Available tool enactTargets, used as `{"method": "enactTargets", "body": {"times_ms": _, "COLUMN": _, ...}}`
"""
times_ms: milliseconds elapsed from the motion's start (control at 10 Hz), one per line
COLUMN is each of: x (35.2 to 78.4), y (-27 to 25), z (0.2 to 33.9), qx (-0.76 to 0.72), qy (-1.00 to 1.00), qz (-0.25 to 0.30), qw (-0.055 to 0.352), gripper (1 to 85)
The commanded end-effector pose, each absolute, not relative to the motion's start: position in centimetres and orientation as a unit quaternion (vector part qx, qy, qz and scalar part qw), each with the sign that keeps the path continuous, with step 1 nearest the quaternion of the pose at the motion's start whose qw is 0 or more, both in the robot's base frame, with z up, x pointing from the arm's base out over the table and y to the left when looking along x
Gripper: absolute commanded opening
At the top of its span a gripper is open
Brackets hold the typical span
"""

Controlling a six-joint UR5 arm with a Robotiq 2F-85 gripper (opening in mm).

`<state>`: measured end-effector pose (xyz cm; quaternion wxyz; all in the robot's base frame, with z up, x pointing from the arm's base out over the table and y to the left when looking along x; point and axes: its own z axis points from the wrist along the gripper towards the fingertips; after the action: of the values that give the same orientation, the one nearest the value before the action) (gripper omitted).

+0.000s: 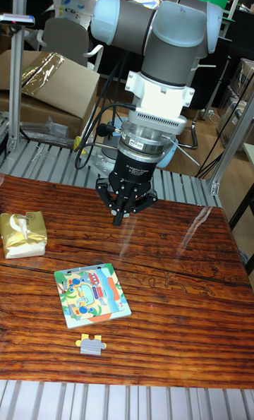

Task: Assemble one piece of a puzzle

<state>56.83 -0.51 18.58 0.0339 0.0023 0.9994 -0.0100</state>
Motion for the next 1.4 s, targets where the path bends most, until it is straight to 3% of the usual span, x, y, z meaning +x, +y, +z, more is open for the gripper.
{"method": "enactTargets", "body": {"times_ms": 0, "x": 56.90, "y": -0.18, "z": 18.70, "qx": 0.006, "qy": 0.999, "qz": -0.002, "qw": 0.035, "gripper": 1.3}}
{"method": "enactTargets", "body": {"times_ms": 1300, "x": 56.80, "y": -0.36, "z": 18.92, "qx": -0.013, "qy": 0.999, "qz": -0.004, "qw": 0.036, "gripper": 1.3}}
